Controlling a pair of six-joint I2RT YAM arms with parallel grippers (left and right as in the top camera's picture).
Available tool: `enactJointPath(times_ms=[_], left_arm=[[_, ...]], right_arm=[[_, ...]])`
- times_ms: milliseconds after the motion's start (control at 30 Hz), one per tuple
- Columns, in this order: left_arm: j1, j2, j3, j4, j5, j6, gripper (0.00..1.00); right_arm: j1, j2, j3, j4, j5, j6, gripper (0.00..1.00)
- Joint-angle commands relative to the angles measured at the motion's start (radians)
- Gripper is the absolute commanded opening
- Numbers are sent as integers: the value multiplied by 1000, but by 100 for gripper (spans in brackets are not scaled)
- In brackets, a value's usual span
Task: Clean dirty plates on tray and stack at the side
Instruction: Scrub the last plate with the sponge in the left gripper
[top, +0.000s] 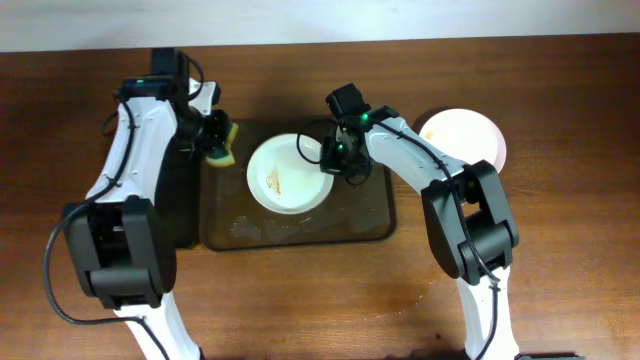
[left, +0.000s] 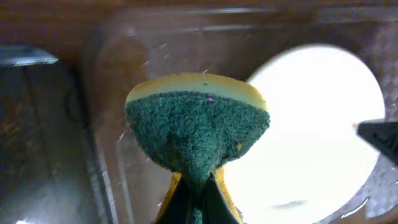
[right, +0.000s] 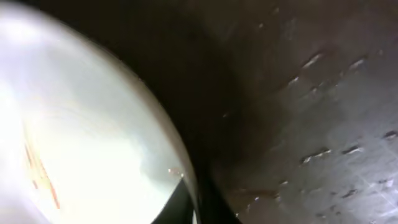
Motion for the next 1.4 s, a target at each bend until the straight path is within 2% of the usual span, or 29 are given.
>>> enactJointPath(times_ms=[0, 167, 333, 467, 567, 633, 667, 700, 767, 833, 900, 967, 1067, 1100, 1167, 1233, 1267, 1300, 1367], left_arm=[[-53, 1, -18, 35, 5, -33, 1], [-116, 42, -103, 140, 4, -58, 0], [-150, 171, -145, 300, 0, -57, 1], [-174, 234, -145, 270, 13, -41, 0], [-196, 234, -144, 142, 270, 190, 0], [-196, 234, -144, 72, 402, 282, 0], [-196, 234, -145, 50, 419, 296, 0], [-195, 234, -145, 55, 394, 294, 1], [-184, 234, -144, 123, 222, 134, 0], [-166, 234, -144, 205, -54, -83, 0], [-149, 234, -144, 240, -290, -224, 1], [-138, 234, -144, 232, -464, -302, 1], [-148, 234, -144, 204, -522, -312, 1], [-151, 234, -144, 192, -510, -307, 0], [-143, 234, -144, 198, -227, -107, 0], [-122, 234, -144, 199, -14, -17, 0], [-106, 234, -144, 197, 163, 70, 0], [-98, 234, -144, 187, 282, 135, 1], [-101, 234, -144, 147, 428, 165, 1]], right_arm=[[15, 18, 8, -2, -5, 51, 4], [29, 18, 8, 7, -5, 58, 4], [29, 18, 8, 14, -5, 58, 4], [29, 18, 8, 22, -5, 58, 4], [29, 18, 8, 29, -5, 58, 4], [29, 18, 8, 30, -5, 58, 4], [29, 18, 8, 29, -5, 58, 4], [29, 18, 8, 29, -5, 58, 4], [29, 18, 8, 29, -5, 58, 4], [29, 18, 8, 28, -5, 57, 4], [29, 18, 8, 28, -5, 58, 4], [29, 18, 8, 28, -5, 58, 4], [28, 18, 8, 29, -18, 58, 4], [23, 19, 8, 29, -45, 60, 4], [-6, 38, 6, 40, -138, 66, 4], [-31, 66, -5, 55, -209, 64, 4], [-44, 83, -8, 63, -257, 53, 4], [-48, 93, -8, 71, -282, 45, 4], [-49, 94, -7, 79, -290, 39, 4]])
